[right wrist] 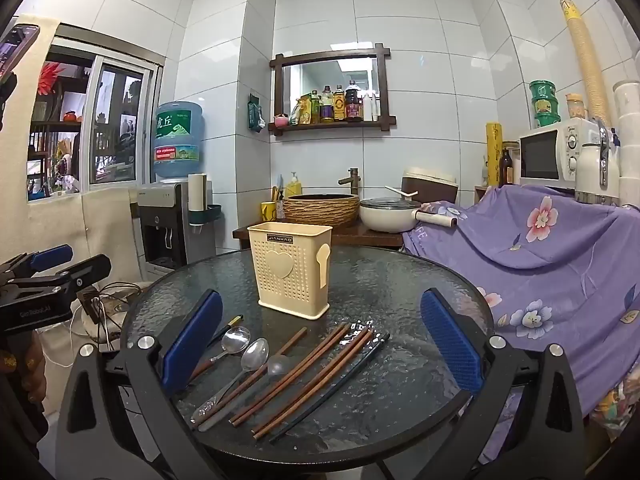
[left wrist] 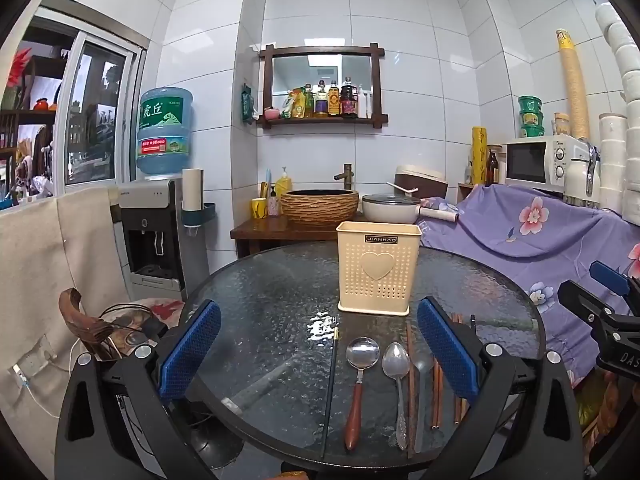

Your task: Organize utensils

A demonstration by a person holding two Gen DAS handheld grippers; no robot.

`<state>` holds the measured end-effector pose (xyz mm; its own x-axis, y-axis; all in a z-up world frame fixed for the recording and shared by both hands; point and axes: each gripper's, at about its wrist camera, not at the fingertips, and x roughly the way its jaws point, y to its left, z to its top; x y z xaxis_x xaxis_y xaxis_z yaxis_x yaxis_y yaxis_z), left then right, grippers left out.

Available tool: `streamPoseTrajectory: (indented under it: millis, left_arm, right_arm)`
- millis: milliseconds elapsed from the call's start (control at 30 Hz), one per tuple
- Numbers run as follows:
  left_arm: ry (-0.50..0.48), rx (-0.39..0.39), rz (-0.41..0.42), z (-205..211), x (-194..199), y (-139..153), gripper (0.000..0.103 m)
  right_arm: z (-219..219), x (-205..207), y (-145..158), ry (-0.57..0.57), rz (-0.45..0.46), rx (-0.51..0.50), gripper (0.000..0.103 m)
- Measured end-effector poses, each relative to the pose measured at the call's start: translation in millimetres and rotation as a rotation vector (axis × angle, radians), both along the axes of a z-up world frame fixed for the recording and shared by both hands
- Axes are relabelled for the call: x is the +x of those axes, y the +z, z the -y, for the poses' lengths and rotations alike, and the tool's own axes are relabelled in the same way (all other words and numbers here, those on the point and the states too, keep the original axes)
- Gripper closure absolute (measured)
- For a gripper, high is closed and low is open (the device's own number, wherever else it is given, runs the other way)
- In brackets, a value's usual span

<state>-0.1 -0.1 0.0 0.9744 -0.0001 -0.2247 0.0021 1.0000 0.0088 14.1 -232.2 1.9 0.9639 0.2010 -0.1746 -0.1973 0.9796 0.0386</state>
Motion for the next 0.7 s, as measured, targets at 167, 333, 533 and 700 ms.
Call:
streamPoseTrajectory:
  millis: [167, 333, 533, 700]
  left_arm:
    - [0.001, 0.007, -0.006, 0.1, 0.3, 0.0, 0.006]
    - [0.001, 0.006, -0.003, 0.7, 0.0, -0.1, 0.006]
    - [0.003, 0.005, -0.005, 2.1, -0.3, -0.2, 0.006]
    - [0.005, 0.002, -0.008, -3.5, -0.2, 0.9, 0.006]
  right_arm:
    - [0.2, 0.5, -0.3, 0.001, 0.001, 0.003, 0.005]
    - [1.2, -1.9, 0.2, 0.001, 0.003, 0.004, 0.005]
    - [0.6, 1.7, -5.7, -0.002, 0.0, 0.004, 0.005]
    - [-0.7, 2.0, -6.1, -0.002, -0.003, 0.004, 0.005]
